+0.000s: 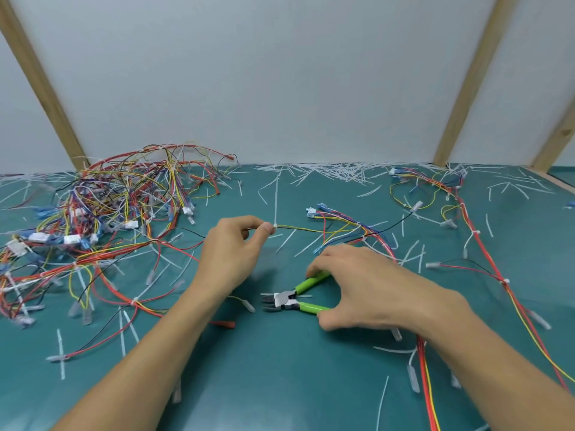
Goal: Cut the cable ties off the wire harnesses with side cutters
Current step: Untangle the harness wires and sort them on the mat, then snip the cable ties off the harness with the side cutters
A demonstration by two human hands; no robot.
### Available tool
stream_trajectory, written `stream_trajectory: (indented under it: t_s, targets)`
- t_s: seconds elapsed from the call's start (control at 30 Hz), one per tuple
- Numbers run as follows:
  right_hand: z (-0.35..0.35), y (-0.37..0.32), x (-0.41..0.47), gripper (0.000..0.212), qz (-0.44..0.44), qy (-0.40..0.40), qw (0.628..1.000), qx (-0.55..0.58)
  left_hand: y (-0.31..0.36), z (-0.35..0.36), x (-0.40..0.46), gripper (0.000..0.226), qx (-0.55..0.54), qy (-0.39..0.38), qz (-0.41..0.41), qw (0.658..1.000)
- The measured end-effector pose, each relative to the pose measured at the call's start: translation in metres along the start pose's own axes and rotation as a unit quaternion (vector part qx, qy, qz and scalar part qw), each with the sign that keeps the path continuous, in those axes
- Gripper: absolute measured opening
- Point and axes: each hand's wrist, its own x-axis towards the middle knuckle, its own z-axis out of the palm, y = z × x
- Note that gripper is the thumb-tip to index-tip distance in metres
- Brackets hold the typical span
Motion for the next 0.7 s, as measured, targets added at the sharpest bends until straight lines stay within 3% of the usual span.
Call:
stream_trajectory:
  t_s: [0.17,0.3,0.37,0.47,0.53,0.7]
  targets:
    - [-0.006,0.012,0.002,0.051,-0.001,0.052,0.993,0.102,-0.002,-0.006,0.003,0.022,-0.120,0.011,-0.021,0.992]
    - [-0.009,0.017,0.005,0.041,-0.005,0.110,0.963,0.247,-0.002,-0.008,0.004,0.022,-0.182,0.010,-0.028,0.983]
    - [-0.010,0.017,0.009,0.031,0.013,0.125,0.923,0.364,-0.002,-0.006,0.005,0.022,-0.186,0.004,-0.041,0.982]
    - [-0.014,0.016,0.014,0.039,0.061,0.117,0.821,0.556,-0.001,-0.003,0.004,0.023,-0.198,0.009,-0.053,0.979]
    - [-0.018,0.017,0.014,0.041,0.091,0.110,0.769,0.623,0.002,-0.002,0.002,0.023,-0.207,0.017,-0.045,0.977]
    - [-0.020,0.025,0.012,0.042,0.119,0.091,0.713,0.685,0.007,-0.001,-0.001,0.011,-0.231,0.030,-0.005,0.972]
